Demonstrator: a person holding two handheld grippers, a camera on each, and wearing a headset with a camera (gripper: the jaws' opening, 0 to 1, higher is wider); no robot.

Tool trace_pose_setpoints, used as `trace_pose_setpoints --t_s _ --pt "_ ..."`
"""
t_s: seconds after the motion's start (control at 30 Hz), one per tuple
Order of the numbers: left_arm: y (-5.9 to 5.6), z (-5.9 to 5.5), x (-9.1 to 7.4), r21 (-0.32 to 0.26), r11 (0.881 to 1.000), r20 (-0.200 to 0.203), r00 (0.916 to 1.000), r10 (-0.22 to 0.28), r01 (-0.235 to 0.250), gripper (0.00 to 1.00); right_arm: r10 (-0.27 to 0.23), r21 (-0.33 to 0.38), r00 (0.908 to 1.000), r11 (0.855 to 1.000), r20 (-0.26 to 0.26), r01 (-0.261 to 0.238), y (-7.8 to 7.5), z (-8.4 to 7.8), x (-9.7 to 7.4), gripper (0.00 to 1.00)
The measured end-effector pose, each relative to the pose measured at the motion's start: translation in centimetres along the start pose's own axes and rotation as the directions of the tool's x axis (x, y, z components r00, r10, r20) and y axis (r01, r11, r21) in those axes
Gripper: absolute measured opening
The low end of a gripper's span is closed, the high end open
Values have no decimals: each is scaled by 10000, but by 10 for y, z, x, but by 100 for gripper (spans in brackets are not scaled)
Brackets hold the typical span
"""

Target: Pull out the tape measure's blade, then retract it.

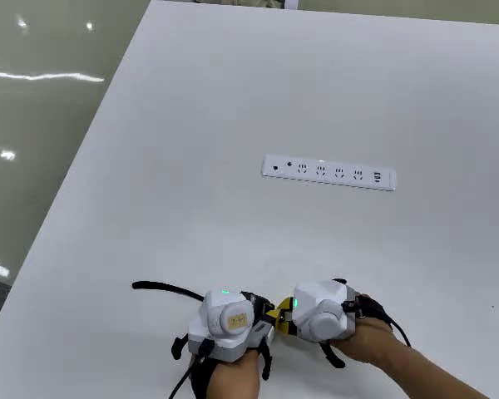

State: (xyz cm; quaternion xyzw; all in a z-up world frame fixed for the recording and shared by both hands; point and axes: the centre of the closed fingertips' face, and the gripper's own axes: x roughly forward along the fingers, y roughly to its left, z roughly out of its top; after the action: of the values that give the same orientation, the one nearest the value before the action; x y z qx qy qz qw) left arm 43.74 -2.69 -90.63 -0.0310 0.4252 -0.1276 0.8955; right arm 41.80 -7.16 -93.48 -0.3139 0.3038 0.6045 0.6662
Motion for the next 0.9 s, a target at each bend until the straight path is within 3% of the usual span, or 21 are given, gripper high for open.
trace_pose_setpoints --t_s 0.9 --pt "1 -1 1 20 10000 -16 10000 -38 38 60 -94 121 10000 9999 25 93 0 3 3 13"
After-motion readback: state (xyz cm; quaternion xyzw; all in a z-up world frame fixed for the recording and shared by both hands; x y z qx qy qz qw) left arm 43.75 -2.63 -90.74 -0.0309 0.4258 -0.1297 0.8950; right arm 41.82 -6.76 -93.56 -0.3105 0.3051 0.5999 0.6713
